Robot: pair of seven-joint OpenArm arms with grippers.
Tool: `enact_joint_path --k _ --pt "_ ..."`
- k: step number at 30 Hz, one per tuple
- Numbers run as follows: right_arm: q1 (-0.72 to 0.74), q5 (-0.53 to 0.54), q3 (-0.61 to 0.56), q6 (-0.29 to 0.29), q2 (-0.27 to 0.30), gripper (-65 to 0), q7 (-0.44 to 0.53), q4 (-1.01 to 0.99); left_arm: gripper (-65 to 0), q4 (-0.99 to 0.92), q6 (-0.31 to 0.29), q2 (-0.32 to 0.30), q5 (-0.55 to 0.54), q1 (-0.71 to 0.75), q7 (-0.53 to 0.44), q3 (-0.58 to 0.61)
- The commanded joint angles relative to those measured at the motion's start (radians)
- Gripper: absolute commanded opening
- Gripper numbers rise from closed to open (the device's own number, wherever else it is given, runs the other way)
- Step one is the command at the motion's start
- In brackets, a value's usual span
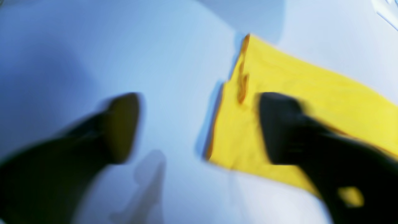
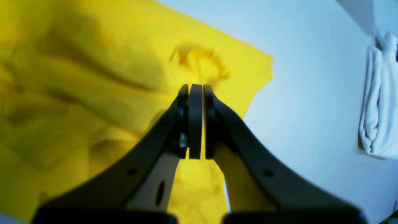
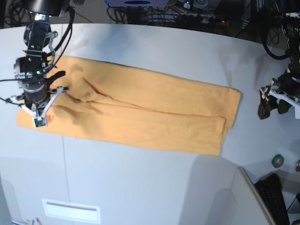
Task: Layout the t-shirt on the table in an organized manner, then fold the t-shirt properly
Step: 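Move the left gripper to the other strip end and grasp it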
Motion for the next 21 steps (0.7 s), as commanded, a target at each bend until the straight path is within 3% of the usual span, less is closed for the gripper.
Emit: enact_joint_path --k 1,11,16,21 --pt "0.000 0.001 -0.009 -0.005 0.003 -65.0 0.015 0.021 0.0 -0.017 0.001 -0.024 -0.011 -0.044 -0.008 0.017" --pt "-0.019 0.001 -0.009 -0.005 0.001 -65.0 0.014 0.026 -2.0 -0.551 0.001 -0.021 -0.011 -0.441 -0.012 0.408" --pt "-0.037 0.001 -0.009 -0.005 0.001 -65.0 0.015 0.037 -2.1 -0.687 0.004 -0.004 -0.011 -0.495 -0.124 0.503" --pt "-0.042 0.001 -0.010 -0.005 0.001 -65.0 0.015 0.041 -2.1 -0.720 0.002 0.011 -0.011 -0.496 -0.141 0.563"
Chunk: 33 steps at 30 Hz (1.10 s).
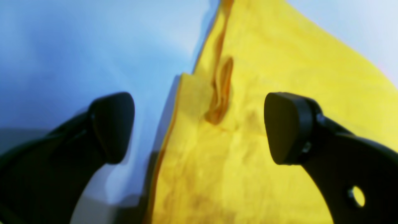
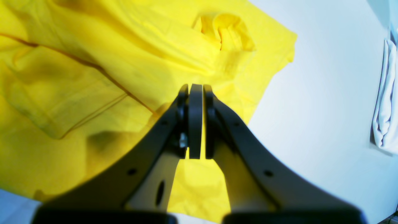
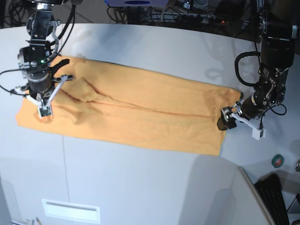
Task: Layout the t-shirt on the table in an organized manner, then fold the t-shirt properly
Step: 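Move the left gripper to the other strip end and grasp it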
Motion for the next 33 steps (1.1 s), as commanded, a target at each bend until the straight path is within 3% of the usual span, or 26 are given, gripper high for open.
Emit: enact_joint_path --k 1,10,12,19,21,22,26,33 --pt "0.007 -0.002 0.000 -0.008 0.006 -65.0 0.018 0.023 -2.3 0.008 0.002 0.004 -0.001 -0.015 0.017 0.008" --pt "0.007 -0.002 0.001 -0.008 0.006 -65.0 0.018 0.023 -16.0 0.003 0.004 0.005 -0.001 -0.015 0.015 0.019" --pt "0.007 -0.002 0.001 -0.008 0.006 -65.0 0.018 0.023 -21.4 0.002 0.004 0.005 -0.001 -0.013 0.015 0.012" --pt "-0.004 -0.002 0.009 -0.008 0.007 -65.0 0.018 0.023 -49.0 -0.106 0.004 0.010 -0.001 -0.044 0.008 0.008" --pt "-0.007 -0.002 0.017 -0.008 0.007 -65.0 0.018 0.024 -61.9 -0.175 0.004 0.027 -0.001 -0.058 -0.054 0.008" --pt "-0.008 -0.002 0.017 -0.008 0.007 -65.0 0.018 0.024 -65.0 -0.198 0.004 0.028 -0.001 -0.059 -0.091 0.008" --pt "-0.030 -0.002 0.017 -0.008 0.026 -65.0 0.019 0.024 -65.0 -0.235 0.002 0.032 -0.001 -0.055 -0.184 0.008" --pt "-0.062 -0.002 0.018 -0.008 0.041 -65.0 0.019 0.049 -65.0 -0.165 0.001 0.027 -0.006 -0.027 -0.201 0.005"
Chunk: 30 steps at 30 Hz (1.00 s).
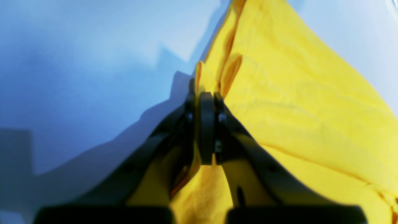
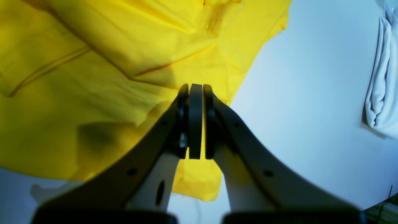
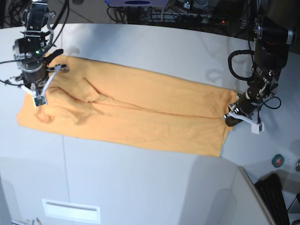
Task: Layout the t-shirt on the table in an organized manner, then fold the t-shirt properly
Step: 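Move the left gripper to the other strip end and grasp it, then carry the held strip end toward the right gripper with the left gripper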
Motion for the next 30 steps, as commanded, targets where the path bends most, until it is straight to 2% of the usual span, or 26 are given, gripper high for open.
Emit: enact_joint_path --k 1,9,14,18,23,30 --pt "-0.003 0.001 0.004 -0.009 0.005 -65.0 0.020 0.033 -65.0 0.049 0.006 -0.018 0.002 0.017 0.008 -0.009" --pt "-0.021 0.001 0.039 -0.009 0.004 -65.0 0.020 0.082 -65.0 0.370 0.009 -0.050 0.009 0.218 0.019 -0.234" --pt "-0.023 0.001 0.039 -0.009 0.004 -65.0 0.020 0.082 -65.0 0.543 0.012 -0.073 0.009 0.317 0.019 -0.245" --pt "-0.023 0.001 0.039 -0.009 0.002 -65.0 0.020 0.082 -65.0 0.714 0.089 -0.073 0.018 0.406 0.020 -0.240" --pt "-0.021 0.001 0.039 -0.009 0.002 -65.0 0.020 0.082 -65.0 0.853 0.107 -0.061 0.171 0.446 0.045 -0.164" --pt "-0.020 0.001 0.039 -0.009 0.002 -65.0 0.020 0.082 -65.0 0.971 0.113 0.085 0.332 0.399 0.200 -0.092"
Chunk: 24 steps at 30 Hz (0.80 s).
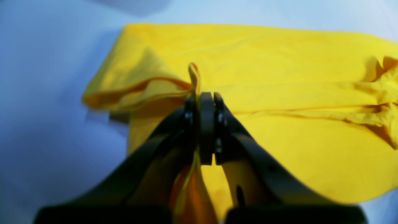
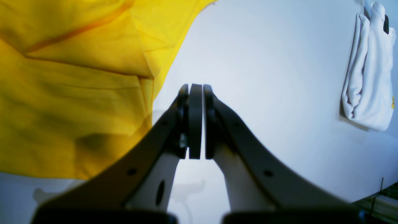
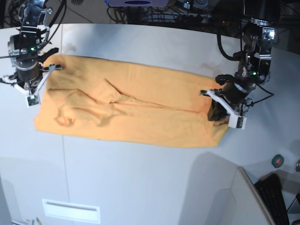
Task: Layout the t-shirt on the table in an organized manner, then fold the t-shirt properly
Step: 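Carry the held strip end toward the right gripper with the left gripper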
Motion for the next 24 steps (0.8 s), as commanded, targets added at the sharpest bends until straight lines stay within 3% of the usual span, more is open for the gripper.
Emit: enact_joint_path --k 1,6,11,24 --pt "0.007 -0.003 0.003 -0.007 0.005 -65.0 0.018 0.018 -65.0 0.034 -0.008 0.013 0.013 -0.025 -0.016 0.017" --pt "0.007 -0.003 0.003 -0.007 0.007 -65.0 0.018 0.018 -65.0 0.039 -0.008 0.127 0.160 -0.084 0.022 0.147" --pt "0.007 -0.003 0.003 -0.007 0.008 -65.0 0.018 0.018 -65.0 -0.012 -0.008 0.200 0.241 -0.119 0.042 0.245" --pt "0.021 -0.003 0.003 -0.007 0.008 -65.0 0.018 0.012 -65.0 -0.067 -0.008 0.254 0.268 -0.119 0.040 0.288"
